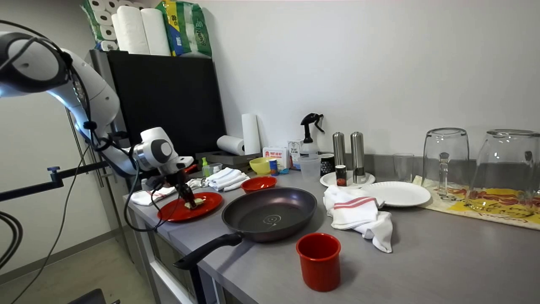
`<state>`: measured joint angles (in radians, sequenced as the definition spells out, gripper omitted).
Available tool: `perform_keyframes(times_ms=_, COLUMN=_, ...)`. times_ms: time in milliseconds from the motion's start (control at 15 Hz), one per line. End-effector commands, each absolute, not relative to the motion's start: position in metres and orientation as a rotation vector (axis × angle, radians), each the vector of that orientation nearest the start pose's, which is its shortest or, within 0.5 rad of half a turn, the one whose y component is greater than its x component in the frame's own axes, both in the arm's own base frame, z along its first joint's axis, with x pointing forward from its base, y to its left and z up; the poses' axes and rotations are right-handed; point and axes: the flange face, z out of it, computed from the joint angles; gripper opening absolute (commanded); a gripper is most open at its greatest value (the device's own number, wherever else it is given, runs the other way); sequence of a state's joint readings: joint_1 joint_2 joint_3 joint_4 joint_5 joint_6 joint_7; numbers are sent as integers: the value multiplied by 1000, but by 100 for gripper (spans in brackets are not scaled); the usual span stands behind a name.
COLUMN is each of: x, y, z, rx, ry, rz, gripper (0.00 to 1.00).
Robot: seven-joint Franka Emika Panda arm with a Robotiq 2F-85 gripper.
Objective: Pick up the sponge and clean the red plate
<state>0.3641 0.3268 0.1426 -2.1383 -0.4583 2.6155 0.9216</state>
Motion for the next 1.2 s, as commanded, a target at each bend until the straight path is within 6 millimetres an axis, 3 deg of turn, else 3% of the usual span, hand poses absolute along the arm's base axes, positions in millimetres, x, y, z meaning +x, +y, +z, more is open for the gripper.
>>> perform_keyframes(times_ms=0, x=511, y=311, z=267, rx=-3172, ry=16, rz=-400, gripper=27)
perform_keyframes(times_ms=333, x=507, y=326, z=268, rx=-3164, ry=-46, rz=-409, gripper=27)
perform_keyframes(times_ms=533, x=509, y=324, z=269, rx=-3167, ry=-42, rz=-416, gripper=27)
perform_keyframes(times_ms=1133, x=525, y=275, z=262, rx=-3227, ry=114, rz=-396, gripper=27)
